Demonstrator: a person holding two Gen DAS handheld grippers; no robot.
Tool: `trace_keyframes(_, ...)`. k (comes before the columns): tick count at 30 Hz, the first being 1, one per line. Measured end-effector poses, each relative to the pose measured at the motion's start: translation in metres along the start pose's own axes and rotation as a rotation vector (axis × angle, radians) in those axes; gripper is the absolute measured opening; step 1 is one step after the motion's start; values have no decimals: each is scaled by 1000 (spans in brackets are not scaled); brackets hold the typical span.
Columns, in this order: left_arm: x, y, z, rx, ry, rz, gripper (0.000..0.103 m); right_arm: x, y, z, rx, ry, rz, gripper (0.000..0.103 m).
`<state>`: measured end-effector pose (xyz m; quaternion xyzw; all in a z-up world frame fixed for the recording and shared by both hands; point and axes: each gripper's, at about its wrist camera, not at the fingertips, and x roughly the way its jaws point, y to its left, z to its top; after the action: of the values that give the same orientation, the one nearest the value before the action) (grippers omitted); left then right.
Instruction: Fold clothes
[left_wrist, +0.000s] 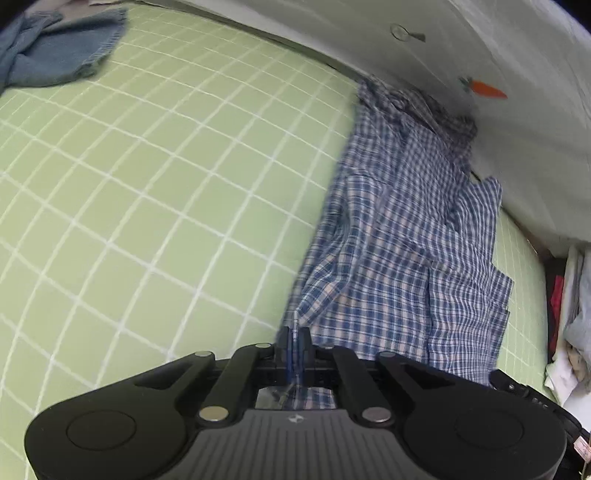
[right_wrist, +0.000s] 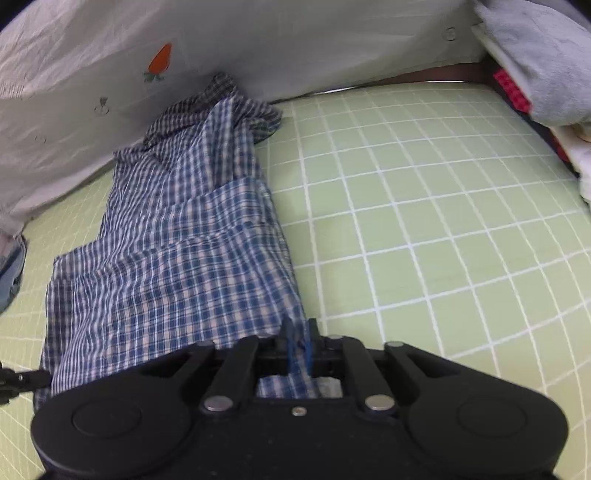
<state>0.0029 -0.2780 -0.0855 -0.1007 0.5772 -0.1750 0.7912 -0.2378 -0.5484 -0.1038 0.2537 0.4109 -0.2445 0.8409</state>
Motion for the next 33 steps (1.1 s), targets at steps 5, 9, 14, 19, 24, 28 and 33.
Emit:
trace_keyframes(5,-14,11,-5,-67,-14,13,55,-17,-13,-12,132,-1,11,73)
trace_keyframes(9,-10,19,-10,-118,41,-52,67,-15,-27,-24,287,72,81,78)
trace_keyframes(14,4,19,-13,-153,93,-106,67,-3,-30,-30,334,123,88,80)
trace_keyframes(19,18,18,-17,-188,146,-160,28,3,-26,-27,306,139,134,57)
trace_keyframes(24,20,16,-23,-194,161,-204,7,-1,-25,-30,230,138,190,7)
trace_keyframes(28,-12,18,-43,-156,113,-215,6,-34,-29,-43,203,95,245,6)
trace_keyframes(33,-36,30,-88,-165,148,-205,6,-67,-40,-80,224,115,244,6)
